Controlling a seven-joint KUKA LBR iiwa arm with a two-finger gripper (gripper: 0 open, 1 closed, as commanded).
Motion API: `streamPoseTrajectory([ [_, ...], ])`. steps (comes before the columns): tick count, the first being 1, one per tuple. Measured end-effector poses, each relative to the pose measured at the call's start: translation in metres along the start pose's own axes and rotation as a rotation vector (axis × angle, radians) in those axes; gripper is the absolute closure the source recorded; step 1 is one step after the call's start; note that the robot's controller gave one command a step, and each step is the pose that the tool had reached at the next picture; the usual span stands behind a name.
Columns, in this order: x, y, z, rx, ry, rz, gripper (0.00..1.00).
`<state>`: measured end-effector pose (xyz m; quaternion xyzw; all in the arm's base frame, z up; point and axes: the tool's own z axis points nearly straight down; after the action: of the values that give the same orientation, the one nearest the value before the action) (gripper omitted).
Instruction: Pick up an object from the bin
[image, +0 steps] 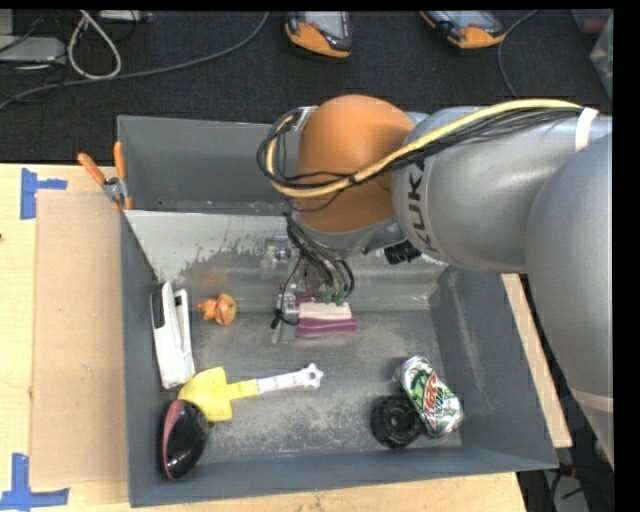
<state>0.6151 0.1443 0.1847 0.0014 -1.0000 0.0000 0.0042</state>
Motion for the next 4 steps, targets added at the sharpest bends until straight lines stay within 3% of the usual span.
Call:
streamPoseTrajectory([
  [1, -0.002, -0.001, -0.005, -0.001, -0.008, 0.004, 0.00],
  [2, 0.039, 0.002, 0.065, 0.000, -0.008, -0.107, 0.00],
  [3, 0.064, 0.006, 0.069, 0.001, -0.007, -0.257, 0.00],
  [4, 0.077, 0.010, 0.068, 0.000, -0.002, -0.224, 0.00],
])
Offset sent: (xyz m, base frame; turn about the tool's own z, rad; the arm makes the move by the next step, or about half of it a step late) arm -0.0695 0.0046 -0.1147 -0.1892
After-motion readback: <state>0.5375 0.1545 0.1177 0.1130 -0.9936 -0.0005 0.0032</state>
